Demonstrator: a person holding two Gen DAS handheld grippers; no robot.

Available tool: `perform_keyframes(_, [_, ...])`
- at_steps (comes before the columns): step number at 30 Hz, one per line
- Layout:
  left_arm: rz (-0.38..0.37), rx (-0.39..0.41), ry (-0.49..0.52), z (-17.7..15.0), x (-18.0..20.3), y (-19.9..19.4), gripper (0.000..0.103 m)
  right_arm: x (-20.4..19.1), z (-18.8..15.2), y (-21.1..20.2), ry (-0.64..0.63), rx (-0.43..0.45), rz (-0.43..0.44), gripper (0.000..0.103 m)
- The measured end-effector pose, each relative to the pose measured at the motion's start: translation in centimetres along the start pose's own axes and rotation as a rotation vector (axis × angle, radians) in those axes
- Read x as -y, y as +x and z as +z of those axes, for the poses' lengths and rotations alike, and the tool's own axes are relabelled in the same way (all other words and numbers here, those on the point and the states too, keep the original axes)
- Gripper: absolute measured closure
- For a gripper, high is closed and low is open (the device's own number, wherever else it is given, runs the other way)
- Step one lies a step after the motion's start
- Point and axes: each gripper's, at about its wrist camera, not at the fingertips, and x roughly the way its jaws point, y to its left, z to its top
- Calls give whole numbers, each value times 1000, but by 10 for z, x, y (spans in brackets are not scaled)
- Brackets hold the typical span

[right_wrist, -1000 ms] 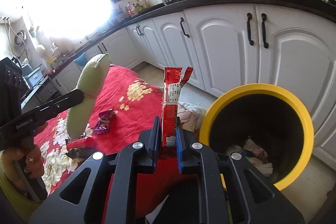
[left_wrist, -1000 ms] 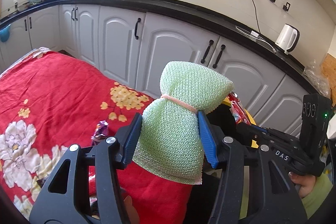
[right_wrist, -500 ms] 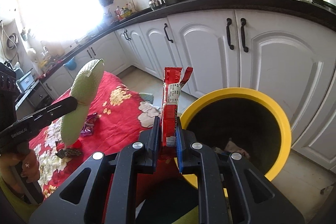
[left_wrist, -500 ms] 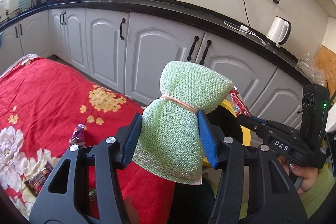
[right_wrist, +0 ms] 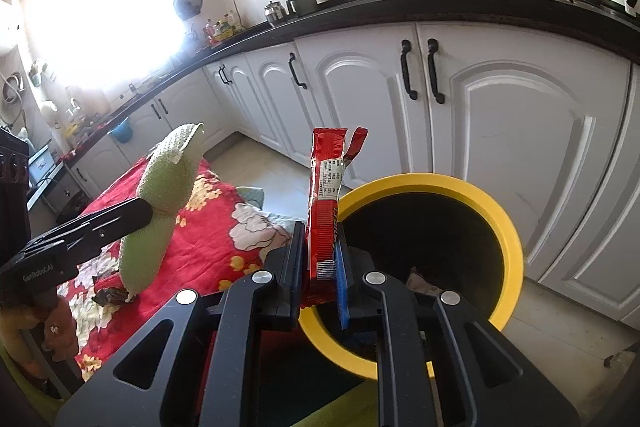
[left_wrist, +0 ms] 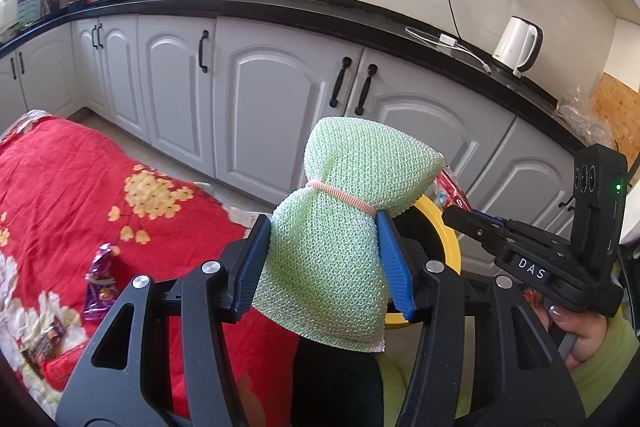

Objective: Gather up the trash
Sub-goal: 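Carry the green sponge and red wrapper with both tools over the yellow bin, then open both tools to drop the sponge and red wrapper into the bin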

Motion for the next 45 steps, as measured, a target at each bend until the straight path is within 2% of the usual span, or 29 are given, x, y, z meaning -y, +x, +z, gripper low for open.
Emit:
perform_keyframes(12, [-25,-63,8,-6,22,40,58,32,-3,11,33,-20,-55,90])
perform_keyframes(28, [-57,-164,8,-13,44,98,57,91,-22,36,135,-89,-106,90])
perform_keyframes(45, [-67,-268,-24,-25,50,146,56,112,-39,60,179,-159,-101,87])
